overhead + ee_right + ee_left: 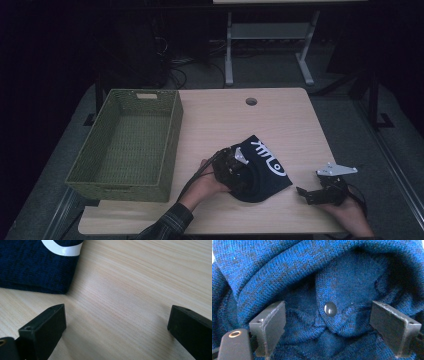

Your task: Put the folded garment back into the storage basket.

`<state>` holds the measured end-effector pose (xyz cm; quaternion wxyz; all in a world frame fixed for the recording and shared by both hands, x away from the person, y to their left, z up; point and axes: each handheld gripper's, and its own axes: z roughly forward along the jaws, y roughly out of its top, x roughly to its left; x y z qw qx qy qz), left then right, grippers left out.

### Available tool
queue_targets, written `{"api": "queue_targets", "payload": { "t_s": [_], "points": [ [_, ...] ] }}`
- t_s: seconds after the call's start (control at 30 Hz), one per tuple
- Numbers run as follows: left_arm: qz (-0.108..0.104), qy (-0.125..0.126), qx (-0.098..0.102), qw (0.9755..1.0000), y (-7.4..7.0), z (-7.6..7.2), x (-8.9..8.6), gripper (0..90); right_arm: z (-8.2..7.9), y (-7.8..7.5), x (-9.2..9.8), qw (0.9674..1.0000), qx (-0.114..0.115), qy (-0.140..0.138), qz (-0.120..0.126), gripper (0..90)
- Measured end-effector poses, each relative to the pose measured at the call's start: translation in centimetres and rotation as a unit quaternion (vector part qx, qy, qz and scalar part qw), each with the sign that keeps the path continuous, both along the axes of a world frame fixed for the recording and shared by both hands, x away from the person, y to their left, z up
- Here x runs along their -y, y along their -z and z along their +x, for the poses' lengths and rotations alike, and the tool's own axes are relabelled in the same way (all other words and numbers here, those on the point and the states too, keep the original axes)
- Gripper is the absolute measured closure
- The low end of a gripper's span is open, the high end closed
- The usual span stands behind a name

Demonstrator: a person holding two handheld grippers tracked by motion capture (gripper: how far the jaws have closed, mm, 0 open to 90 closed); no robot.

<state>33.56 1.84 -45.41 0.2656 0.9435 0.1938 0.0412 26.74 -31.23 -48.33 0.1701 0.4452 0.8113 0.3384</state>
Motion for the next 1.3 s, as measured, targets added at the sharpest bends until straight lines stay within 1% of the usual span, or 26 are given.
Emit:
{"api": "queue_targets", "payload": {
  "t_s": [0.13,0.17,0.37,0.4,0.43,0.47,0.5,0.53,0.57,0.6,0.7,0.73,0.8,1.0,1.1,1.27,1.3],
  "points": [
    [-0.003,0.003,0.001,1.0000,0.1,0.0,-0.2,16.7,0.0,0.0,0.0,1.0000,0.000,0.000,0.000,1.5],
    [-0.004,0.002,0.002,1.0000,0.0,0.0,-0.3,18.8,0.0,0.0,0.0,1.0000,0.001,-0.001,0.000,1.5],
    [-0.006,-0.002,0.000,1.0000,-0.2,0.2,-0.7,34.3,0.0,0.0,0.0,1.0000,0.001,-0.001,0.000,1.5],
    [-0.005,0.001,-0.001,1.0000,-0.3,0.3,-0.9,37.9,0.0,0.0,0.0,1.0000,0.001,-0.001,0.000,1.5],
    [-0.010,-0.003,-0.003,0.9999,-0.3,0.3,-0.9,45.0,0.0,0.0,0.0,1.0000,0.001,-0.001,0.000,1.5],
    [-0.007,0.001,-0.004,1.0000,-0.4,0.4,-1.0,45.0,0.0,0.0,0.0,1.0000,0.001,-0.001,0.000,1.5],
    [-0.012,-0.001,-0.007,0.9999,-0.4,0.4,-1.1,49.2,0.0,0.0,0.0,1.0000,0.001,-0.001,0.000,1.5],
    [-0.009,0.002,-0.008,0.9999,-0.4,0.6,-1.2,53.4,0.0,0.0,0.0,1.0000,0.001,-0.001,0.000,1.5],
    [-0.013,-0.002,-0.012,0.9998,-0.5,0.6,-1.2,56.7,0.0,0.0,0.0,1.0000,0.001,-0.001,0.000,1.5],
    [-0.011,-0.002,-0.017,0.9998,-0.5,0.7,-1.2,60.1,0.0,0.0,0.0,1.0000,0.001,-0.001,0.000,1.5],
    [-0.010,-0.004,-0.023,0.9997,-0.6,0.9,-1.2,66.7,0.0,0.0,0.0,1.0000,0.001,-0.001,0.000,1.5],
    [-0.011,-0.006,-0.025,0.9996,-0.6,0.9,-1.1,67.8,0.0,0.0,0.0,1.0000,0.001,-0.001,0.000,1.5],
    [-0.006,-0.009,-0.028,0.9996,-0.7,0.9,-0.9,70.1,0.0,0.0,0.0,1.0000,0.001,-0.001,0.000,1.5],
    [-0.003,-0.012,-0.032,0.9994,-0.9,0.9,-0.9,71.6,0.0,0.0,0.0,1.0000,0.001,-0.001,0.000,1.5],
    [-0.008,-0.012,-0.033,0.9993,-1.1,0.9,-0.9,71.9,0.0,0.0,0.0,1.0000,0.001,-0.001,0.000,1.5],
    [-0.023,-0.011,-0.030,0.9992,-2.3,0.9,-1.1,72.2,0.0,0.0,0.0,1.0000,0.001,0.000,0.000,1.5],
    [-0.022,-0.011,-0.029,0.9993,-2.5,0.8,-1.1,72.2,0.0,0.0,0.0,1.0000,0.000,0.000,0.000,1.5]
  ]
}}
